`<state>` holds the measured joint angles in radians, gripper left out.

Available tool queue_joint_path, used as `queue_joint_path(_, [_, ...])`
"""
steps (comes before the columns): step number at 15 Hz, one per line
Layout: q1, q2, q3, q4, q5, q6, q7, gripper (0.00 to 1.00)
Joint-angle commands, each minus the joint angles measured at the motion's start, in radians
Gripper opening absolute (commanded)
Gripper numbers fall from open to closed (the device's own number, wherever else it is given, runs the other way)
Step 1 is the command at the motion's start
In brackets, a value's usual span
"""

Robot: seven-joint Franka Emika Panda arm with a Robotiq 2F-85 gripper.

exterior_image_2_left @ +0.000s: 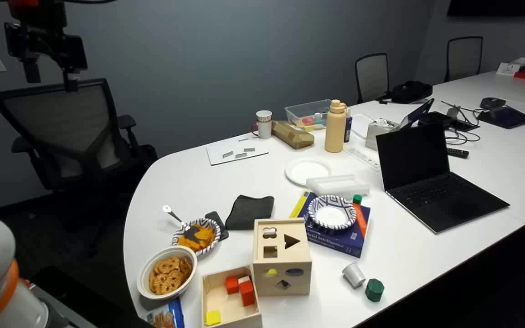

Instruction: Slide open the box on the table

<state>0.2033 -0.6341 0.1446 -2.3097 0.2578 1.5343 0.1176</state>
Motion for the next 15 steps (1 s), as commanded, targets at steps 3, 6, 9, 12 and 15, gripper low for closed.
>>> queue_joint_path(3, [-0.02, -0.002, 0.014, 0.007, 0.007, -0.005, -0.009, 1.0])
queue_joint_path(6, [-0.02, -0.003, 0.014, 0.008, 0.007, -0.005, -0.009, 1.0])
queue_joint_path(9, [-0.086, 0.032, -0.017, 0.011, 0.017, 0.074, 0.056, 1.0])
queue_joint_path(12, [-0.163, 0.078, -0.061, 0.0, 0.007, 0.162, 0.088, 1.0])
queue_joint_path(15, [-0.229, 0.12, -0.09, -0.015, 0.007, 0.227, 0.154, 1.0])
